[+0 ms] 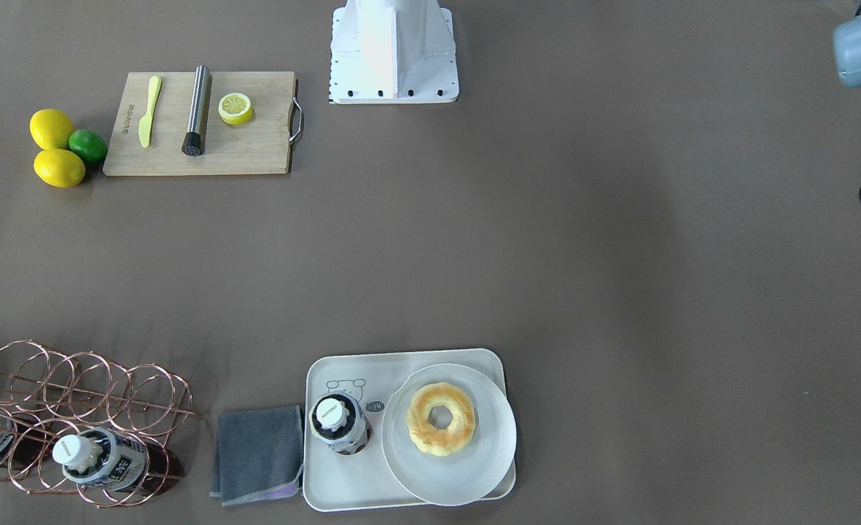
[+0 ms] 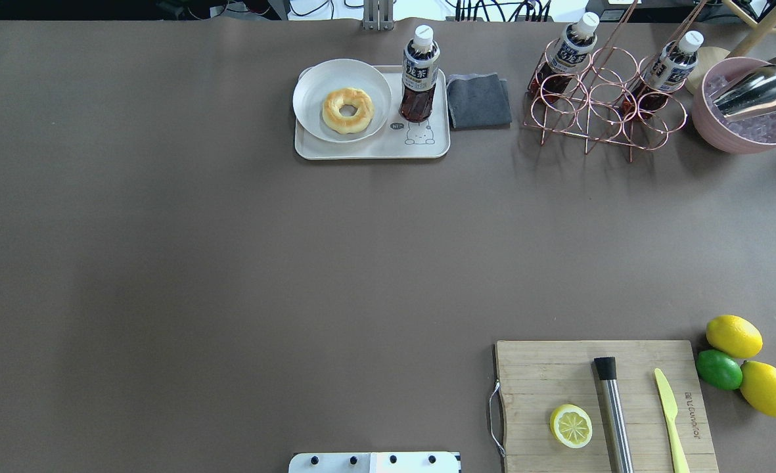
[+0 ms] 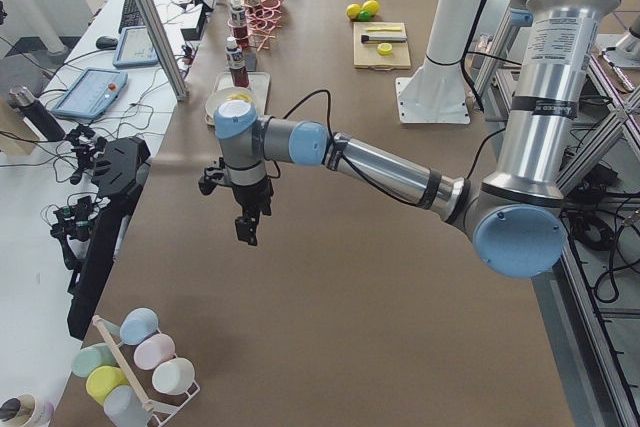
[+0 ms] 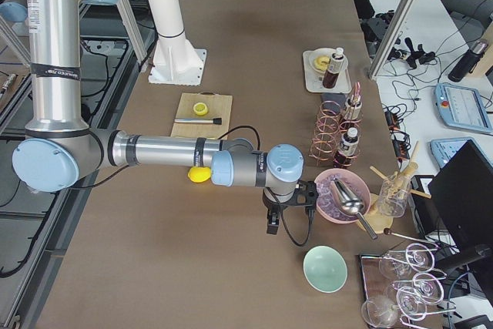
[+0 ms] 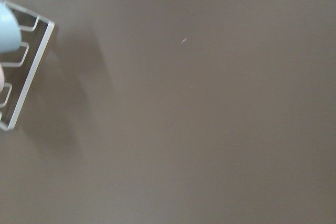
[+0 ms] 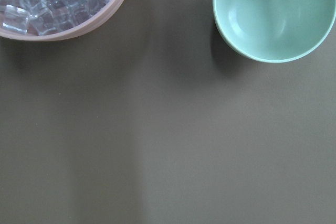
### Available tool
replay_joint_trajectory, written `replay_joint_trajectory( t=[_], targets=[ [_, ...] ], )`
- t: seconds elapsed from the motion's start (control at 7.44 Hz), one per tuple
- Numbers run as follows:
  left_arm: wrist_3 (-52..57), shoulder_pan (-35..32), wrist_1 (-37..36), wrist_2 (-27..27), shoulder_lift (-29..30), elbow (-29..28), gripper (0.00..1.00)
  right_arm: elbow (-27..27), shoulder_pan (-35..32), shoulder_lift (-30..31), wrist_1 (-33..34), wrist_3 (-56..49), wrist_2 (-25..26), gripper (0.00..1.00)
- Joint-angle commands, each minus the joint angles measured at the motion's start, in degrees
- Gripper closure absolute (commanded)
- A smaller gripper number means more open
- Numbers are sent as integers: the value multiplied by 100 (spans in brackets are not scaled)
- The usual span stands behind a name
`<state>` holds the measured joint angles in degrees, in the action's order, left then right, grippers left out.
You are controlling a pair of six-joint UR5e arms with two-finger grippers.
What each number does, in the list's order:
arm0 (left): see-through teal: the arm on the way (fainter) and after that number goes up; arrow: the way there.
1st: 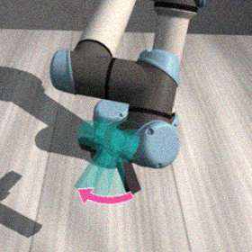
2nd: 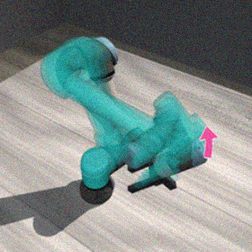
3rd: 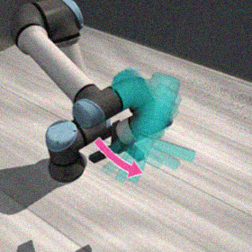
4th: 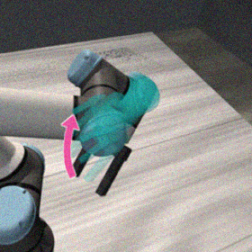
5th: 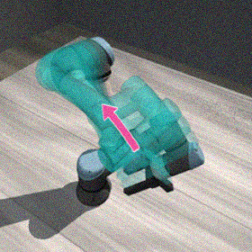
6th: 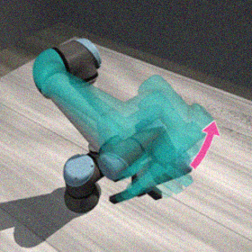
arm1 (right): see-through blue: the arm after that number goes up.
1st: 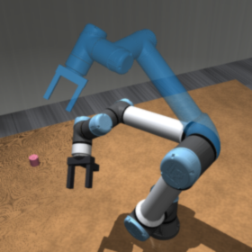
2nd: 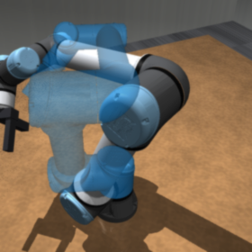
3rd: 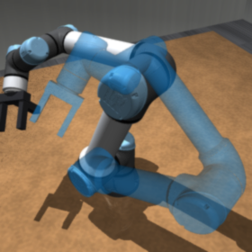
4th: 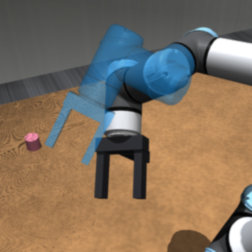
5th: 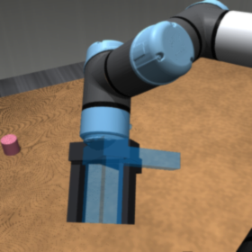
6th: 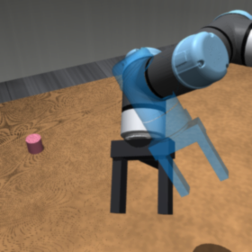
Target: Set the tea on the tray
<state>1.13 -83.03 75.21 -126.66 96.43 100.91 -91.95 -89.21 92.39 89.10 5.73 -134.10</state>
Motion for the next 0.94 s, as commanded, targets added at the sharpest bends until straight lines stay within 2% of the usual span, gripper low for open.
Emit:
replay_joint_trajectory(
  t=[0.0,0.27,0.81],
  targets=[
    [-7,-231,2,-148,-212,-212,2,-7,0,-2,-25,34,6,0],
    [-7,-231,2,-200,-290,-474,2,-25,9,-2,-33,42,6,0],
    [-7,-231,-15,-210,-353,-511,2,-95,9,-107,-25,25,68,0]
  ],
)
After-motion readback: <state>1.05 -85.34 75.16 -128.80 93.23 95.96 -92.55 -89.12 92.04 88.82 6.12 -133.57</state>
